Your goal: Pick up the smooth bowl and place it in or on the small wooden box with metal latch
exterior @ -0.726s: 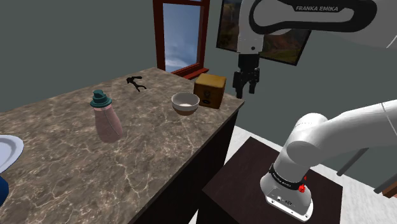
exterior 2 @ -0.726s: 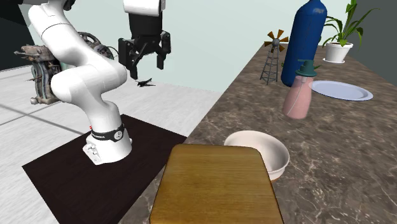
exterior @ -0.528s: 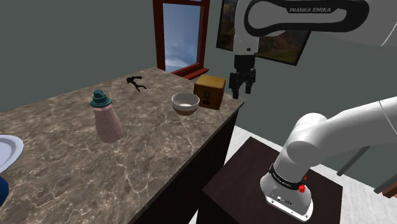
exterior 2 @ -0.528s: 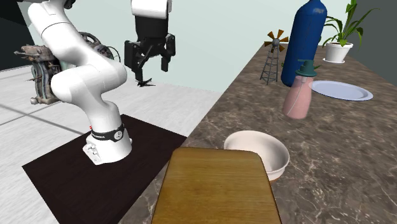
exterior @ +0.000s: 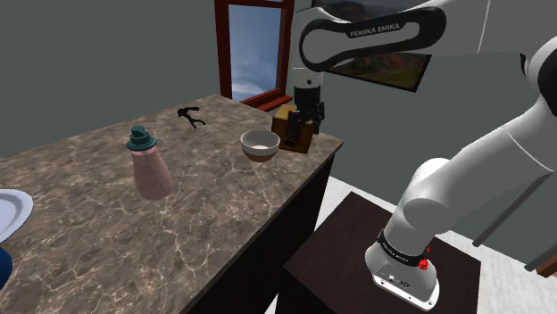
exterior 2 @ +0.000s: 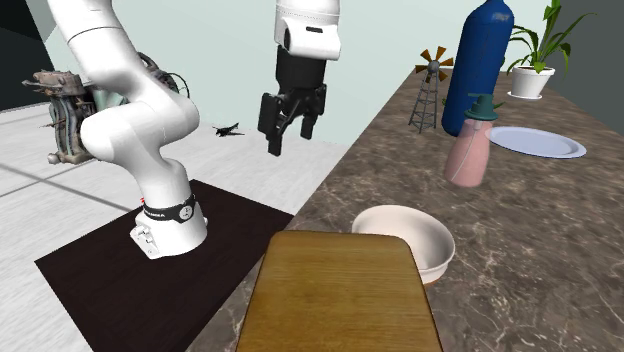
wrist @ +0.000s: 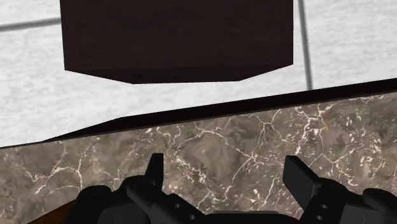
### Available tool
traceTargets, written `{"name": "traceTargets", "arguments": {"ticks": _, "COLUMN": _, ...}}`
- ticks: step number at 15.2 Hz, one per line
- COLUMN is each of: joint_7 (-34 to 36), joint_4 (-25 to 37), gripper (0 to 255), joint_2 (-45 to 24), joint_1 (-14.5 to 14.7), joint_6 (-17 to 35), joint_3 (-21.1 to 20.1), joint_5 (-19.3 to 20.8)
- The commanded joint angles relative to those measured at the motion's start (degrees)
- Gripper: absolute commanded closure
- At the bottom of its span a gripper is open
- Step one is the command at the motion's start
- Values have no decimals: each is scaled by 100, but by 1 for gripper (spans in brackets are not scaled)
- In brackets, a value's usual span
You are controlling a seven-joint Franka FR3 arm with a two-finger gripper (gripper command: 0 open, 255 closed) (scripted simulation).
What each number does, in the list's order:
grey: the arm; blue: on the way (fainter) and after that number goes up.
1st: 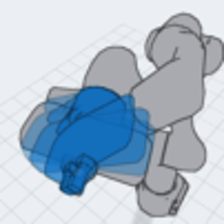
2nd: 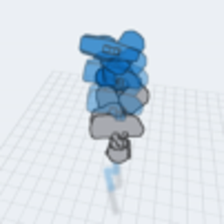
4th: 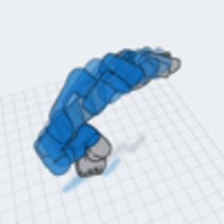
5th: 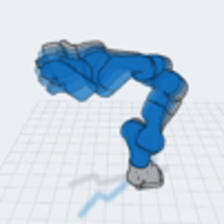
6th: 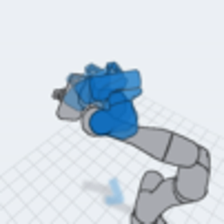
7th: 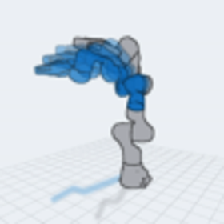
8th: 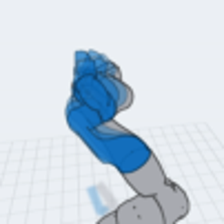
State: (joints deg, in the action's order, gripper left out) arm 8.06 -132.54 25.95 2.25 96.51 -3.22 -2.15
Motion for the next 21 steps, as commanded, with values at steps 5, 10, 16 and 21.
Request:
{"name": "traceTargets", "arguments": {"ticks": 5, "joint_7": 264, "joint_4": 609, "gripper": 0, "joint_2": -1191, "joint_1": 58, "joint_6": 756, "joint_3": -297, "joint_5": 312}}
{"name": "traceTargets", "arguments": {"ticks": 10, "joint_7": 553, "joint_4": 1346, "gripper": 0, "joint_2": -2240, "joint_1": 119, "joint_6": 1168, "joint_3": -492, "joint_5": 712}}
{"name": "traceTargets", "arguments": {"ticks": 16, "joint_7": 913, "joint_4": 2482, "gripper": 0, "joint_2": -3531, "joint_1": 280, "joint_6": 1391, "joint_3": -612, "joint_5": 1309}}
{"name": "traceTargets", "arguments": {"ticks": 21, "joint_7": 1001, "joint_4": 2610, "gripper": 0, "joint_2": -3875, "joint_1": 321, "joint_6": 1616, "joint_3": -596, "joint_5": 1473}}
